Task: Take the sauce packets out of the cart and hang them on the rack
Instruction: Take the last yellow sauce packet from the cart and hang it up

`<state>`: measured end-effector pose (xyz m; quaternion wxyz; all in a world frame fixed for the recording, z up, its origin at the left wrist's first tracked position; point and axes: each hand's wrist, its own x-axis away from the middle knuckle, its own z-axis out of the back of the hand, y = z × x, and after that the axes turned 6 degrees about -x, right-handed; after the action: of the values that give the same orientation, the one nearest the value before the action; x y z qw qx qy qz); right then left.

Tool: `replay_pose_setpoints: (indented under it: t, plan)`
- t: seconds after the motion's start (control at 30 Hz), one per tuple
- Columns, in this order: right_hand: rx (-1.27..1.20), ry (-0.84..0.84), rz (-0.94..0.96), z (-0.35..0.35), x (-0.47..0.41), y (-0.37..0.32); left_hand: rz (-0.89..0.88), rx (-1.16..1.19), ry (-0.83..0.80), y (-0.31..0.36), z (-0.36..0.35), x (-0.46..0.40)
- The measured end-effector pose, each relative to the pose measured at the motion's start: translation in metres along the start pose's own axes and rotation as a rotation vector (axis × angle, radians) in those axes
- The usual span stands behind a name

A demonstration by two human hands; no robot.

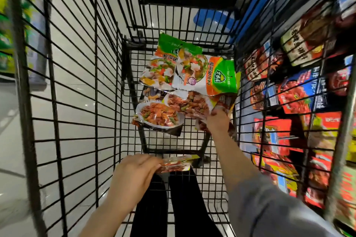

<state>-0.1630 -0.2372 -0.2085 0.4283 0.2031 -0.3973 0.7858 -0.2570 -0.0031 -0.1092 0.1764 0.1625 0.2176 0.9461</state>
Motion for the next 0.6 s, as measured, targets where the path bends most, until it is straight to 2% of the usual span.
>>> replay_pose_setpoints:
  t: [0.17, 0.27, 0.43, 0.47, 0.53, 0.57, 0.6]
  plan:
    - [0.095, -0.05, 0.112, 0.024, 0.066, 0.031, -0.075, 0.018, 0.009, 0.001, 0.003, -0.002]
    - [0.157, -0.035, 0.18, 0.046, 0.101, 0.046, -0.14, -0.001, -0.054, 0.004, 0.006, 0.002]
    - [0.286, -0.101, 0.349, 0.058, 0.13, 0.079, -0.247, 0.008, -0.157, 0.014, 0.015, 0.001]
    - [0.277, -0.126, 0.378, 0.059, 0.135, 0.082, -0.24, 0.002, -0.143, 0.014, 0.011, -0.008]
    - [0.266, -0.178, 0.41, 0.062, 0.147, 0.087, -0.113, 0.067, -0.098, 0.011, 0.004, -0.032]
    - [0.265, -0.185, 0.446, 0.063, 0.152, 0.091, -0.065, 0.087, -0.119, 0.008, -0.001, -0.044]
    - [0.277, -0.185, 0.49, 0.064, 0.158, 0.093, -0.079, 0.047, -0.21, 0.008, -0.002, -0.053]
